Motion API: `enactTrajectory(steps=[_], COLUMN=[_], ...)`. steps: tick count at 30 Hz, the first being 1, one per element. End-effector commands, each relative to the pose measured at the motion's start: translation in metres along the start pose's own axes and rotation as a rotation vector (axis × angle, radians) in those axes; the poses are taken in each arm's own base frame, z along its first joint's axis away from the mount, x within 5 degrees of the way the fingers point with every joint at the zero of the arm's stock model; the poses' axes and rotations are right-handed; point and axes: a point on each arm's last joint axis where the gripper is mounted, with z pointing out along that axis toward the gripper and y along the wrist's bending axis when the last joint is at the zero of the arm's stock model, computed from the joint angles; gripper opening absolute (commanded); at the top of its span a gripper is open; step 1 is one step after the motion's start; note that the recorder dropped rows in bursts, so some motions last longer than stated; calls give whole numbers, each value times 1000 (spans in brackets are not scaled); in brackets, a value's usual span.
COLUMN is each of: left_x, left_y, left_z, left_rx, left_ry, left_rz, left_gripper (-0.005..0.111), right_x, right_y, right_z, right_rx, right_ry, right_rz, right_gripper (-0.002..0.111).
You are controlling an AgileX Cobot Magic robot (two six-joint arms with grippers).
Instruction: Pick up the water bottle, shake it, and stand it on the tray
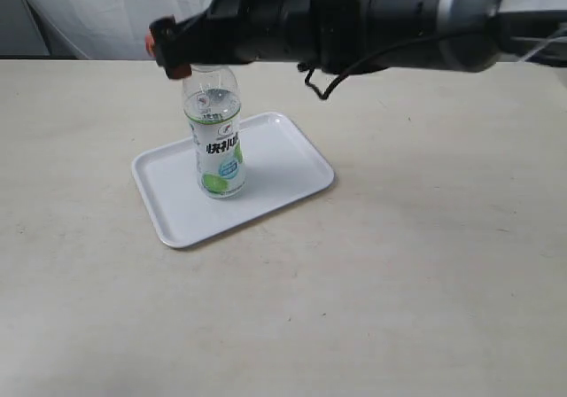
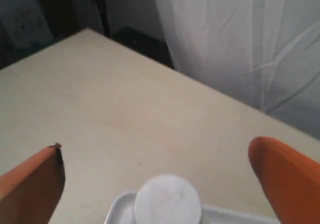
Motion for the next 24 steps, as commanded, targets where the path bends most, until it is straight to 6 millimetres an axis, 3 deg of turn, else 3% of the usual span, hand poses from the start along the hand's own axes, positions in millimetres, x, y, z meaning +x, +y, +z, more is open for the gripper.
enactTrajectory(steps=[1, 4, 6, 7, 8, 9, 10, 16, 20, 24], left_x=[0, 0, 0, 0, 0, 0, 0, 0, 0, 0], left_y=[0, 0, 0, 0, 0, 0, 0, 0, 0, 0], left_z=[0, 0, 0, 0, 0, 0, 0, 0, 0, 0], left_rx=[-1, -1, -1, -1, -1, -1, -1, -1, -1, -1], left_ry=[-7, -7, -7, -7, -7, -7, -7, -7, -7, -7], left_rz=[-1, -1, -1, -1, -1, -1, -1, -1, -1, -1], left_gripper=[0, 0, 0, 0, 0, 0, 0, 0, 0, 0], right_x=[-51, -65, -61, -48, -41, -26, -18, 37, 43, 40], right_y=[4, 1, -12, -21, -25, -29, -29, -20, -18, -17], right_z=[-53, -81, -108, -123, -132, -146, -155, -236, -259, -264], right_rx=[22, 89, 254, 377, 434, 490, 496, 455, 456, 454], right_ry=[-151, -196, -187, -141, -118, -84, -72, -109, -157, -179], right_rz=[-30, -24, 4, -29, -27, -25, -26, 46, 53, 57], right_gripper=[99, 98, 81, 59, 45, 14, -1, 3, 3, 3])
